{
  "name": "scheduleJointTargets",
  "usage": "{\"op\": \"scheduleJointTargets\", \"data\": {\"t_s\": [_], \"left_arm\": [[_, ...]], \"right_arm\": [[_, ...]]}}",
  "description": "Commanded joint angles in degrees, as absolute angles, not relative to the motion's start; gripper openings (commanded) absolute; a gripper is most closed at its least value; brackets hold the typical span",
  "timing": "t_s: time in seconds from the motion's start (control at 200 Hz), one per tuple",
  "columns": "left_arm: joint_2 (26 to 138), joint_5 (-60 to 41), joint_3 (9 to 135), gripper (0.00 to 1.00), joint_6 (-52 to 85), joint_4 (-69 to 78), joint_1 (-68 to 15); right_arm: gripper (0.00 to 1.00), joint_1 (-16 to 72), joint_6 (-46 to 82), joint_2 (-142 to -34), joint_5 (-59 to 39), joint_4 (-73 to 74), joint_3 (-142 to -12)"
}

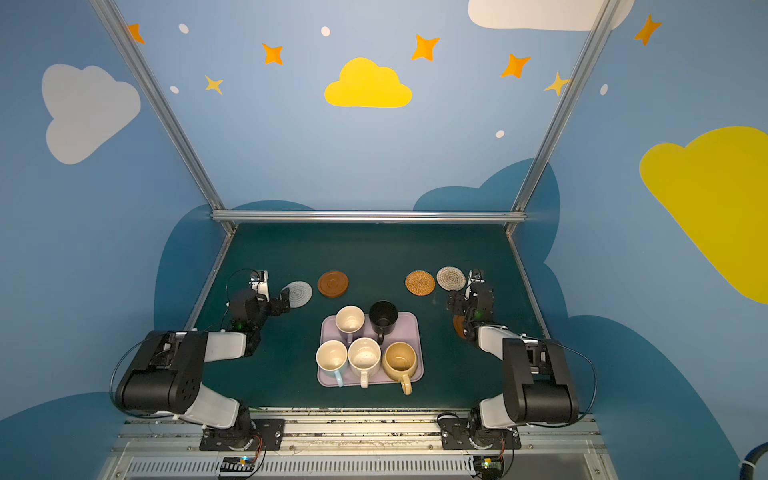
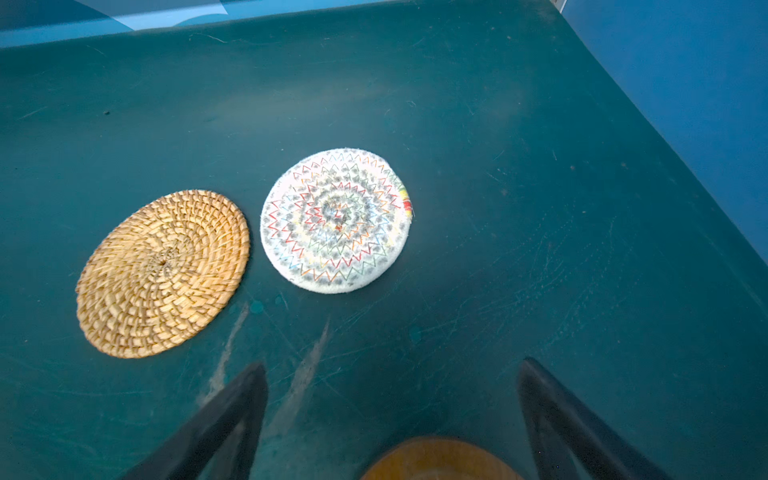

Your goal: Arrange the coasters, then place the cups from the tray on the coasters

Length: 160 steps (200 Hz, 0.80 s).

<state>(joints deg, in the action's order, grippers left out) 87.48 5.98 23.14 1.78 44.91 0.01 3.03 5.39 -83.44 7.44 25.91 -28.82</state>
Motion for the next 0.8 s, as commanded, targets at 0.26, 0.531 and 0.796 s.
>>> {"op": "scheduleJointTargets", "data": {"t_s": [0.26, 0.531, 0.796], "left_arm": [[72.35, 6.95, 27.55, 1.00, 3.81, 27.77, 0.35], [66.35, 4.90, 36.96, 1.00, 19.37, 11.34, 0.26], [70.20, 1.38, 43.78, 1.00, 29.71, -1.68, -1.39]], "right_arm": [[0.93, 2.78, 8.49, -75.90, 9.39, 12.45, -34.03], [0.93, 2.46, 12.38, -71.54, 6.22, -2.16, -43.00], [0.93, 3.25, 11.73, -72.73, -9.88, -0.84, -48.04]]}}
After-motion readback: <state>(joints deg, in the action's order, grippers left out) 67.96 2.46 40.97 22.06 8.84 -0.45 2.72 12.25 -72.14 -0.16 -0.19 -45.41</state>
